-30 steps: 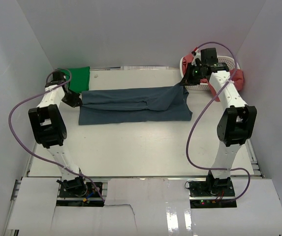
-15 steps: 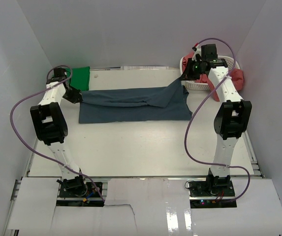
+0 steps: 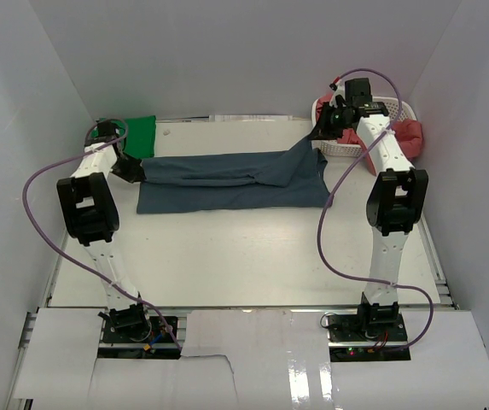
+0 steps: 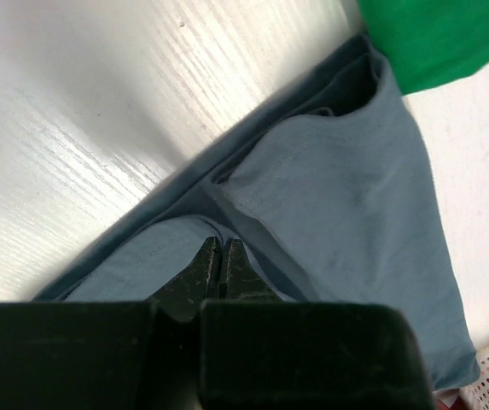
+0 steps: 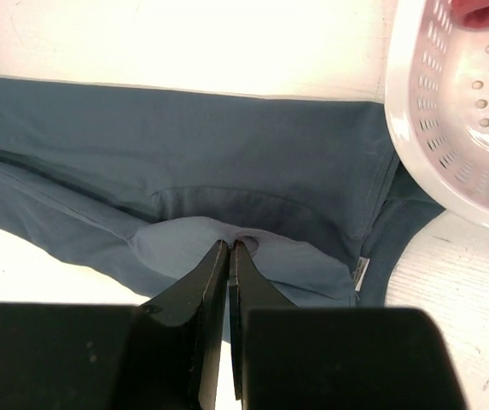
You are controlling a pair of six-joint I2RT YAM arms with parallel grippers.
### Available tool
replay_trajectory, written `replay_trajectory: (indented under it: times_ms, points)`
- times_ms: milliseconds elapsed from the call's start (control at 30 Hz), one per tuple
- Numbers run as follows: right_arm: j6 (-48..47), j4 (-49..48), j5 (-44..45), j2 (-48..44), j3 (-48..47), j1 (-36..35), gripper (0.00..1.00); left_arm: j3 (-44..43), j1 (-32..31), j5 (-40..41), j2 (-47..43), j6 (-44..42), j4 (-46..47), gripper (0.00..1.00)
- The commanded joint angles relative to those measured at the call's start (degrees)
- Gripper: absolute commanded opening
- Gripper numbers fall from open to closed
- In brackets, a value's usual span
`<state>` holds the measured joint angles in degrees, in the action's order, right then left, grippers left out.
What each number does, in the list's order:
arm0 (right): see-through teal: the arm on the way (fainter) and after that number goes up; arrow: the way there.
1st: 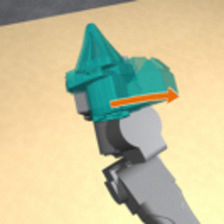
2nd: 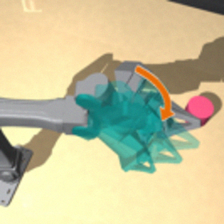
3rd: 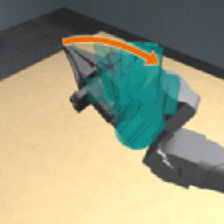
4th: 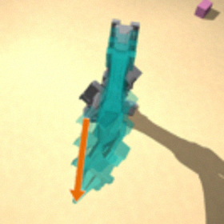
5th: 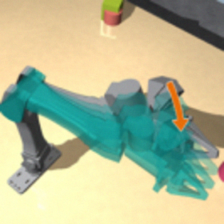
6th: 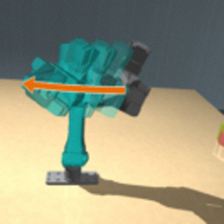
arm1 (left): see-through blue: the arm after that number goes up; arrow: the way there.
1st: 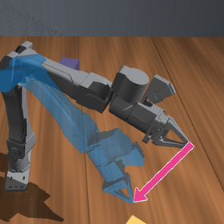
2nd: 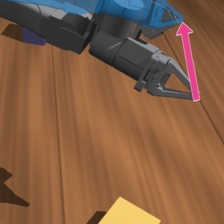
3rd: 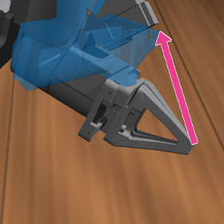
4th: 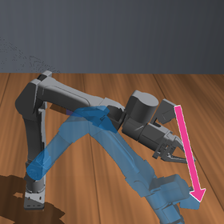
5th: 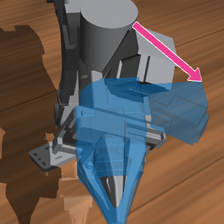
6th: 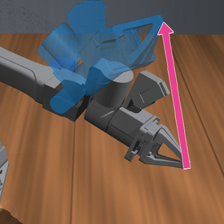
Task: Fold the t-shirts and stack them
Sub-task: Fold the other side of the tshirt into a rectangle
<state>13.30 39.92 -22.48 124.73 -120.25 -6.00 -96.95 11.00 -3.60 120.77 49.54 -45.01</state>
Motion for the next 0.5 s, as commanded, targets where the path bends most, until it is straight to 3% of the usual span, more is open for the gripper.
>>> replay_trajectory:
  times_ms: [0,467]
  points:
    - [0.32,-3.27,-1.07,1.22,-3.15,0.37,0.08,-2.72,-0.19,0.78,-0.54,0.73,0.1,0.0]
    - [0.94,-7.31,-2.04,4.74,-2.45,0.46,0.08,-4.92,-0.72,1.49,2.89,0.74,0.19,0.0]
